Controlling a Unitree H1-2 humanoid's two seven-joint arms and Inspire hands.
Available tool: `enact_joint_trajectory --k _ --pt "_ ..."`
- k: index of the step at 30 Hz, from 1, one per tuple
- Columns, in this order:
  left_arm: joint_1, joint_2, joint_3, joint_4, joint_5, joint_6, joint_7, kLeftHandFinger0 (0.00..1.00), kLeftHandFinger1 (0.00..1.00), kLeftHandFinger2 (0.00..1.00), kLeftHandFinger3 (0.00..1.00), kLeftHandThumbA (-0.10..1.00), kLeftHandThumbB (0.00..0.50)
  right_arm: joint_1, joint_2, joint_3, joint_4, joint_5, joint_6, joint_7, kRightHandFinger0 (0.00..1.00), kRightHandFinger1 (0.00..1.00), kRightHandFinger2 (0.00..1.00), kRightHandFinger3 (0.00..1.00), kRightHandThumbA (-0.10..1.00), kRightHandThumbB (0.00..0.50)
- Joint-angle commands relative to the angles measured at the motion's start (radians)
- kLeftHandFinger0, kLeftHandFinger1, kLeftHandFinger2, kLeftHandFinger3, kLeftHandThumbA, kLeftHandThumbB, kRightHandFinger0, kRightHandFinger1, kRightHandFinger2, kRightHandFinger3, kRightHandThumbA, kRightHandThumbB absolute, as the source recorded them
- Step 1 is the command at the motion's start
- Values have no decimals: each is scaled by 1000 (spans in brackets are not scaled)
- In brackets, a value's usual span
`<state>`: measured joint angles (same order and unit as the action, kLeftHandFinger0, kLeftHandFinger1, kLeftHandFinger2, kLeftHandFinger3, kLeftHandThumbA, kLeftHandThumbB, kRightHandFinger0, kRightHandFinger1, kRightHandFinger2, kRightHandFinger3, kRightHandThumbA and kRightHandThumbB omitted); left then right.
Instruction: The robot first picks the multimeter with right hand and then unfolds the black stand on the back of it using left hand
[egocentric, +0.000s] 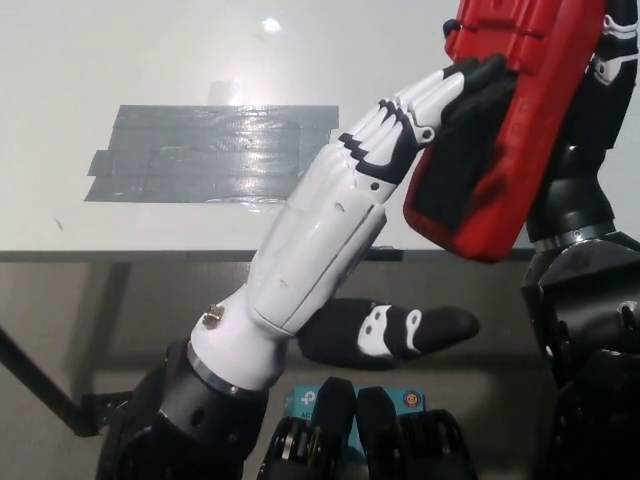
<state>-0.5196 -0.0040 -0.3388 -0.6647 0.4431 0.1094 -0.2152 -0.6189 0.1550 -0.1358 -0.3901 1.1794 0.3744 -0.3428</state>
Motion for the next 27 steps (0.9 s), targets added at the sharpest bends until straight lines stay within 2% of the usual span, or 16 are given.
enact_joint_trajectory --k 1,2,4,5,6,7,8,9,11,12,15,16,19,21,25,27 --pt "1 -19 -23 11 58 -28 -9 1000 1000 1000 1000 1000 402 -37 11 33 -41 -78 -17 6 4 440 865 777 -100 141" --pt "6 -18 -24 16 57 -22 -15 1000 1000 1000 1000 1000 409 -40 10 30 -43 -69 -18 16 0 357 793 650 -100 158" --pt "15 -16 -24 22 65 -19 -17 1000 1000 1000 1000 1000 410 -45 12 23 -47 -59 -19 12 0 292 767 626 -100 156" --pt "17 -16 -23 24 65 -19 -17 1000 1000 1000 1000 1000 416 -46 14 20 -45 -52 -23 19 0 296 791 644 -100 140" --pt "18 -14 -20 33 71 -28 -10 1000 1000 1000 1000 1000 409 -55 25 8 -43 -22 -31 14 0 349 809 752 -100 135" --pt "15 -13 -16 37 73 -34 -6 1000 1000 1000 1000 1000 407 -62 25 7 -43 -24 -30 9 0 366 800 818 -100 134" --pt "16 -15 -15 41 75 -42 0 1000 1000 1000 1000 1000 395 -63 24 7 -47 -28 -28 4 0 376 797 927 -100 131" --pt "18 -18 -15 45 77 -51 7 1000 1000 1000 1000 1000 394 -64 24 8 -52 -33 -26 -3 0 373 794 958 -100 132" --pt "30 -31 -15 48 85 -60 20 1000 1000 1000 1000 1000 394 -64 21 7 -57 -16 -30 17 0 370 756 922 -100 105" --pt "36 -39 -12 49 88 -66 28 1000 1000 1000 1000 1000 391 -66 23 6 -61 -7 -35 24 0 385 790 996 -100 88" --pt "56 -70 0 56 60 -74 46 1000 1000 1000 1000 1000 401 -70 26 10 -78 -19 -36 12 0 402 828 1000 -100 88" --pt "71 -88 0 58 62 -69 55 1000 1000 1000 1000 1000 418 -73 44 2 -89 20 -46 -1 0 383 814 1000 -100 70" --pt "105 -112 -9 98 69 -141 98 1000 1000 1000 1000 1000 392 -75 75 -5 -117 39 -62 -49 0 378 811 1000 -100 73" --pt "133 -131 -20 115 78 -162 110 1000 1000 1000 1000 1000 408 -78 103 -9 -135 32 -84 -72 0 380 805 1000 -100 64" --pt "173 -168 -56 138 144 -202 140 1000 1000 1000 1000 1000 393 -101 173 -21 -159 25 -128 -142 0 452 828 1000 -100 65" --pt "192 -185 -72 161 149 -235 161 1000 1000 1000 1000 1000 389 -116 195 -25 -166 2 -142 -166 0 444 799 1000 -100 69"
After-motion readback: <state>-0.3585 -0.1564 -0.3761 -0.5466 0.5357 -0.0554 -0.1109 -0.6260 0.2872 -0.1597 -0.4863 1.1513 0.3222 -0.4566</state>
